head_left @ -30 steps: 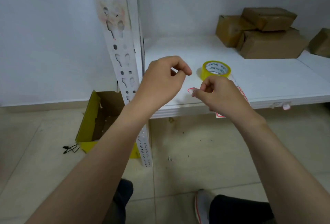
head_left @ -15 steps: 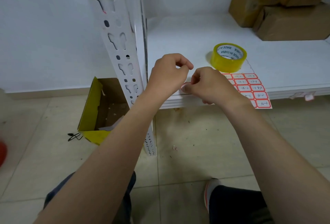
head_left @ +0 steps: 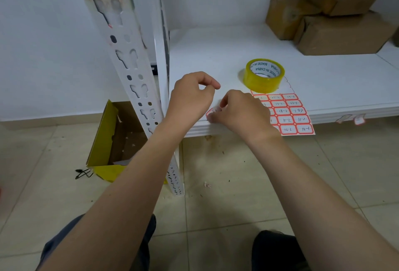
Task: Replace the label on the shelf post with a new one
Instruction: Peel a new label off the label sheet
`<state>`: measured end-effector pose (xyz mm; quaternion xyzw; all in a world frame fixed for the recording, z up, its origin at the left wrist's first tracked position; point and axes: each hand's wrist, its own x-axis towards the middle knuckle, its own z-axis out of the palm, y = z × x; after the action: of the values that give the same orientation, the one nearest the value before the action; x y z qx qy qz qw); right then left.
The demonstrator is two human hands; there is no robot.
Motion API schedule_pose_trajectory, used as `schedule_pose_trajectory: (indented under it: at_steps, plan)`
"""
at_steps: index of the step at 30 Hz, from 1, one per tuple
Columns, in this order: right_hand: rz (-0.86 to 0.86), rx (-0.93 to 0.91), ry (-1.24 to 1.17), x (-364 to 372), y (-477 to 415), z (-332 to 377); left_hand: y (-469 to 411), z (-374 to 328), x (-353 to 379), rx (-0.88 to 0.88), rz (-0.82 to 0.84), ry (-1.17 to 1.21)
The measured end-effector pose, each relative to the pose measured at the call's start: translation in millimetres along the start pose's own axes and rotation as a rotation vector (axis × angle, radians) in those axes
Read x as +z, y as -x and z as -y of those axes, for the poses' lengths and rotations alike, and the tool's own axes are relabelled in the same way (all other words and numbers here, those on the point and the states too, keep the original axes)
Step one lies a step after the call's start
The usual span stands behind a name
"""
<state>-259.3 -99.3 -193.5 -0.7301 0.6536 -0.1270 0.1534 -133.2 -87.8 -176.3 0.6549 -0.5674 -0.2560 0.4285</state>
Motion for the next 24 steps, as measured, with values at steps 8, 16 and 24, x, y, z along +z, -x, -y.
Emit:
schedule_pose_trajectory:
  at_steps: [8, 16, 24]
  plan:
    - [-0.008, -0.013, 0.008, -9.5, 4.4, -5.5, -3.7, -8.0, 16.2, 0.02, 0.023, 0.01]
    - [-0.057, 0.065, -0.032, -35.4, -4.4, -39.6, -9.4, -21.7, 37.1, 0.032, 0.063, 0.053]
    - [-0.318, 0.109, -0.009, -45.0, -22.9, -80.8, -11.4, -26.2, 55.6, -0.168, 0.204, 0.165]
